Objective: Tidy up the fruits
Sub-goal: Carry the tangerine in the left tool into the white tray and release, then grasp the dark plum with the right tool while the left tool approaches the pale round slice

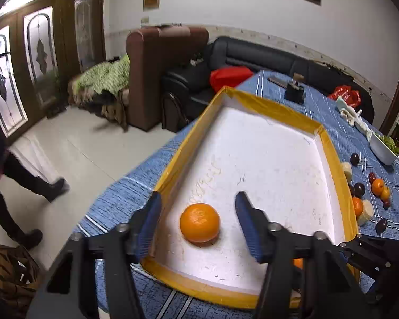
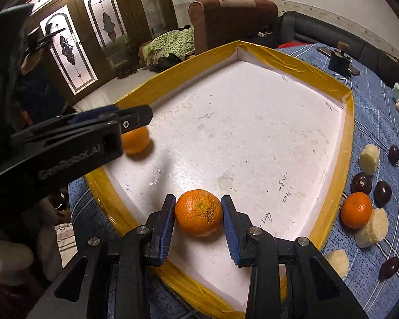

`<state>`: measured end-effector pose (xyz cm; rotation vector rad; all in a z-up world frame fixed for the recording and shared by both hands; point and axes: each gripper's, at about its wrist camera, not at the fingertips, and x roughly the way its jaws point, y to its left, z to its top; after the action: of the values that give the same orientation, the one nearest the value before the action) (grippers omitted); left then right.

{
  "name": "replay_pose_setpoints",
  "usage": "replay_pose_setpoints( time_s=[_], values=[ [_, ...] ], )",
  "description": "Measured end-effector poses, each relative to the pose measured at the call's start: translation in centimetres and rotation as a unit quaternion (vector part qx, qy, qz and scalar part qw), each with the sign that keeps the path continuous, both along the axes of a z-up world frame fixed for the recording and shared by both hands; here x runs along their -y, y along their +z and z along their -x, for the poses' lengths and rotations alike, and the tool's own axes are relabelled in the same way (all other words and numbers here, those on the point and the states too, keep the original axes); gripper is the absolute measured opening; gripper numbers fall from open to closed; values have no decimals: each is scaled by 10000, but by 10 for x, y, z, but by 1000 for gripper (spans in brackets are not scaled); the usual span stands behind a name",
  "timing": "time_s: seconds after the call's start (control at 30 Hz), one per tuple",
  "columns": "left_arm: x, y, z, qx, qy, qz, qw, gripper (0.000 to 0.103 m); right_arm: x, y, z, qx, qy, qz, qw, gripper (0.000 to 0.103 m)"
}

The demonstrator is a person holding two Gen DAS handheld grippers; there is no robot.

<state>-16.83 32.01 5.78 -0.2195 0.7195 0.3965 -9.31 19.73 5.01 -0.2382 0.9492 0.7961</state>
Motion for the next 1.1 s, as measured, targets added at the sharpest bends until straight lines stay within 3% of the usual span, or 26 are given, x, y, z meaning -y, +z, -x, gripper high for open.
replay_pose_setpoints(
  time_s=[0.03, 0.1, 0.47, 1.1],
  values=[
    [3, 4, 3, 37, 14, -52, 10000, 63, 0, 1, 0, 10, -19, -44, 10000, 53],
    [5, 10, 9, 106, 33, -162, 9998, 70, 3, 8, 3, 94, -74, -131, 9998, 61],
    [44, 42, 25, 401, -240, -581, 9972, 75, 45, 41, 21, 581, -323, -411, 9969, 63],
    [117, 54, 7, 278, -935, -1042, 9898, 79, 180, 48, 1, 566, -1656, -782, 9815, 65]
  ],
)
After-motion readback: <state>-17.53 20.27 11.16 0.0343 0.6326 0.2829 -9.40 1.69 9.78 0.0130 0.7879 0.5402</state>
